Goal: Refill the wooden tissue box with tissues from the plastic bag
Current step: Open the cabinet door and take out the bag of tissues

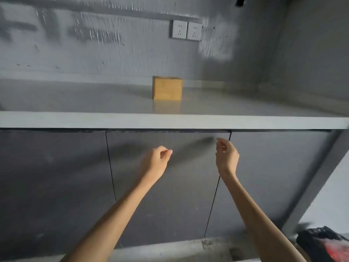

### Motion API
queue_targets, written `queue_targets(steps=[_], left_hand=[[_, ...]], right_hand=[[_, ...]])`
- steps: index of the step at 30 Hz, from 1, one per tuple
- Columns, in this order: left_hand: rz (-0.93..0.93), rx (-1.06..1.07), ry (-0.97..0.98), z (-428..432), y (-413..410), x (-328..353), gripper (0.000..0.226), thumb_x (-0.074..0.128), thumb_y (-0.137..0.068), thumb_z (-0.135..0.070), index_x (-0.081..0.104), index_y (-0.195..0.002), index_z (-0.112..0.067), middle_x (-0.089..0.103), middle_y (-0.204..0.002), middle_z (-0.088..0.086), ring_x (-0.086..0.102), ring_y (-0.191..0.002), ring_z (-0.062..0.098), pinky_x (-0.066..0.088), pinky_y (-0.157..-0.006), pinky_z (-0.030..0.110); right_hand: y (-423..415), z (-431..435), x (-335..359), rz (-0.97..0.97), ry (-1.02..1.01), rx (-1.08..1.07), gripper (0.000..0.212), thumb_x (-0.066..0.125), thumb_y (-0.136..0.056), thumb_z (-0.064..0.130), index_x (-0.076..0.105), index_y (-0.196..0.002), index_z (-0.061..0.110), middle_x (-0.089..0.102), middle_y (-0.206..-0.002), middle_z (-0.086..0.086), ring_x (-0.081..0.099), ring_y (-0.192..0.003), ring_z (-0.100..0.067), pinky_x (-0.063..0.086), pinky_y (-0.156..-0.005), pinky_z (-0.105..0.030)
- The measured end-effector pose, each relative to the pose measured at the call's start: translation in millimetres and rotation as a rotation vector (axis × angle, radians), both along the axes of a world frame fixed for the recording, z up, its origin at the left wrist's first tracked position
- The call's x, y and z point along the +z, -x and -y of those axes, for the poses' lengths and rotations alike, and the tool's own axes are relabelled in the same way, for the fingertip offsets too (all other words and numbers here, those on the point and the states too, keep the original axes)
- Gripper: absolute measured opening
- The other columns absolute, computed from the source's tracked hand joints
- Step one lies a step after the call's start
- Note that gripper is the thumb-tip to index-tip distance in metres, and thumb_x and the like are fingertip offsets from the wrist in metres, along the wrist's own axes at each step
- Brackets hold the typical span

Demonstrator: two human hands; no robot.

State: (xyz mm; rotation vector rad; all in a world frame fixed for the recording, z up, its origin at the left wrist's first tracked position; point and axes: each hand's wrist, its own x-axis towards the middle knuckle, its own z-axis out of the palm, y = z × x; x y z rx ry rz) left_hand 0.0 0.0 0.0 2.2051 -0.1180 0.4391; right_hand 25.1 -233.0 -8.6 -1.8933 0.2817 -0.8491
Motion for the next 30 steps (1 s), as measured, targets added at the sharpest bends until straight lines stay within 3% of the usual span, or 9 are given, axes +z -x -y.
queue_targets(steps=[3, 6, 8, 10, 13, 17, 21, 25, 30], left_hand=[[0.070, 0.036, -0.027, 11, -7, 16, 0.018, 0.053, -0.097, -0.030, 0.067, -0.095, -0.020, 0.072, -0.089, -0.002, 0.067, -0.080, 0.022, 0.050, -0.069, 0.034], [0.143, 0.039, -0.146, 21, -5, 18, 0.018, 0.051, -0.098, -0.023, 0.067, -0.105, -0.018, 0.069, -0.100, 0.000, 0.065, -0.092, 0.024, 0.052, -0.077, 0.036], [0.245, 0.060, -0.288, 22, -3, 10, 0.025, 0.052, -0.098, -0.023, 0.068, -0.115, -0.015, 0.068, -0.113, 0.003, 0.063, -0.104, 0.025, 0.049, -0.087, 0.035], [0.332, 0.042, -0.375, 24, -1, 7, 0.026, 0.053, -0.097, -0.019, 0.068, -0.116, -0.009, 0.068, -0.117, 0.005, 0.063, -0.107, 0.027, 0.049, -0.092, 0.035], [0.424, -0.001, -0.493, 37, -6, 11, 0.031, 0.052, -0.092, -0.018, 0.066, -0.117, -0.006, 0.067, -0.118, 0.008, 0.062, -0.109, 0.030, 0.051, -0.094, 0.039], [0.366, -0.122, -0.629, 76, -15, 25, 0.056, 0.029, -0.097, -0.038, 0.051, -0.138, -0.006, 0.054, -0.142, 0.010, 0.045, -0.135, 0.029, 0.028, -0.116, 0.040], [0.441, -0.059, -0.603, 107, -12, 24, 0.051, 0.025, -0.100, -0.043, 0.065, -0.109, -0.014, 0.068, -0.099, 0.003, 0.060, -0.097, 0.028, 0.040, -0.096, 0.039], [0.525, -0.023, -0.406, 103, 33, 13, 0.046, 0.021, -0.105, -0.039, 0.054, -0.078, -0.020, 0.053, -0.076, -0.006, 0.048, -0.078, 0.020, 0.035, -0.081, 0.034], [0.582, -0.026, -0.209, 86, 95, 17, 0.036, 0.034, -0.097, -0.020, 0.049, -0.065, -0.014, 0.047, -0.065, -0.006, 0.043, -0.070, 0.016, 0.027, -0.077, 0.027]], right_hand=[[0, 2, 26, 0.063, -0.030, 0.015, 0.022, 0.047, -0.098, 0.023, 0.065, -0.086, 0.018, 0.064, -0.082, 0.001, 0.061, -0.077, -0.021, 0.057, -0.074, -0.040], [-6, 5, 24, 0.042, 0.473, -0.013, 0.014, 0.049, -0.097, 0.015, 0.061, -0.104, 0.011, 0.063, -0.114, -0.002, 0.055, -0.104, -0.030, 0.047, -0.073, -0.035], [-12, 12, 13, -0.055, 0.773, -0.090, 0.041, 0.055, -0.093, 0.010, 0.052, -0.134, 0.014, 0.050, -0.144, 0.000, 0.039, -0.133, -0.034, 0.047, -0.094, -0.043], [-20, 17, 5, -0.101, 0.864, -0.127, 0.069, 0.056, -0.082, -0.001, 0.039, -0.148, 0.010, 0.043, -0.153, -0.005, 0.022, -0.147, -0.037, 0.029, -0.117, -0.046], [-22, 12, 3, -0.044, 0.852, -0.127, 0.077, 0.051, -0.070, -0.009, 0.042, -0.145, 0.003, 0.046, -0.150, -0.014, 0.029, -0.145, -0.035, 0.022, -0.122, -0.047], [8, 5, 5, 0.006, 0.874, -0.140, 0.068, 0.040, -0.065, -0.004, 0.050, -0.131, 0.001, 0.055, -0.130, -0.014, 0.044, -0.127, -0.038, 0.028, -0.114, -0.047], [71, 0, 9, -0.026, 0.894, -0.126, 0.070, 0.043, -0.068, 0.007, 0.050, -0.136, 0.001, 0.054, -0.133, -0.014, 0.048, -0.125, -0.039, 0.021, -0.118, -0.050], [151, 2, 18, 0.034, 0.926, 0.016, 0.057, 0.049, -0.079, 0.018, 0.057, -0.135, 0.010, 0.060, -0.131, -0.004, 0.054, -0.118, -0.029, 0.031, -0.114, -0.047], [219, 30, 44, 0.234, 0.257, 0.439, 0.027, 0.050, -0.093, 0.035, 0.076, -0.100, 0.032, 0.074, -0.100, 0.014, 0.067, -0.094, -0.008, 0.049, -0.078, -0.016]])
